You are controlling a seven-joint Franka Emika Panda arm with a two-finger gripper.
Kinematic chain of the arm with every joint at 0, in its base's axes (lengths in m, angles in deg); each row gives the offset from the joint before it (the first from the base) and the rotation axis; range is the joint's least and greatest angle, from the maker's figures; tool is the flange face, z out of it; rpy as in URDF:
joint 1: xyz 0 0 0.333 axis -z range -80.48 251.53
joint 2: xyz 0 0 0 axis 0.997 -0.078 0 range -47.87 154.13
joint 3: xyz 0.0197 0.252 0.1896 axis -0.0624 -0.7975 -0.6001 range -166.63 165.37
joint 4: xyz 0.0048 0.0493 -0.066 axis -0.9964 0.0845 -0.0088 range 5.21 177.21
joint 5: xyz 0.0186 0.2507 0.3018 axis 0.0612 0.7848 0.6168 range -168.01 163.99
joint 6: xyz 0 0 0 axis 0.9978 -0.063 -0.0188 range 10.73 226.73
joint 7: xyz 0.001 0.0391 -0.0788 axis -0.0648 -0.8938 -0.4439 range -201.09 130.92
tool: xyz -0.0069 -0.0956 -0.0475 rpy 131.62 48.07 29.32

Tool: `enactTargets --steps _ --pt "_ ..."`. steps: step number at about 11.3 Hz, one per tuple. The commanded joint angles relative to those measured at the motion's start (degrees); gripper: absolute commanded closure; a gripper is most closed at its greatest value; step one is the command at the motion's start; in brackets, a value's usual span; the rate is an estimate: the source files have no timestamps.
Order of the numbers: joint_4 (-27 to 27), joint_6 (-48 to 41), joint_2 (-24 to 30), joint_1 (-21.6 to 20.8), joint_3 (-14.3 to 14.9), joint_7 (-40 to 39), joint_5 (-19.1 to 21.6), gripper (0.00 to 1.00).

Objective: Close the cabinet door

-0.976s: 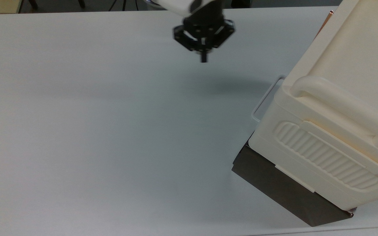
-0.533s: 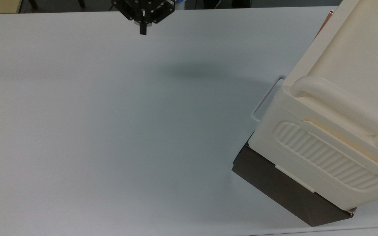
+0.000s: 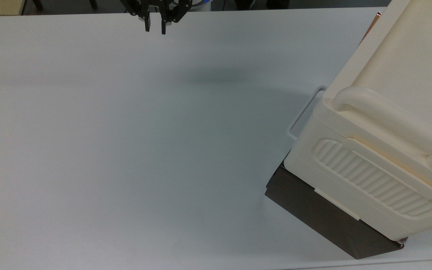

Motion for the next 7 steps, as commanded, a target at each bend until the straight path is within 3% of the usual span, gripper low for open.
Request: enactTargets --steps 1,7 --pt "1.46 -1.14 1.74 0.95 0.09 0.39 1.40 0.00" --pt "0.85 -0.88 1.74 0.95 0.09 0.30 1.31 0.00"
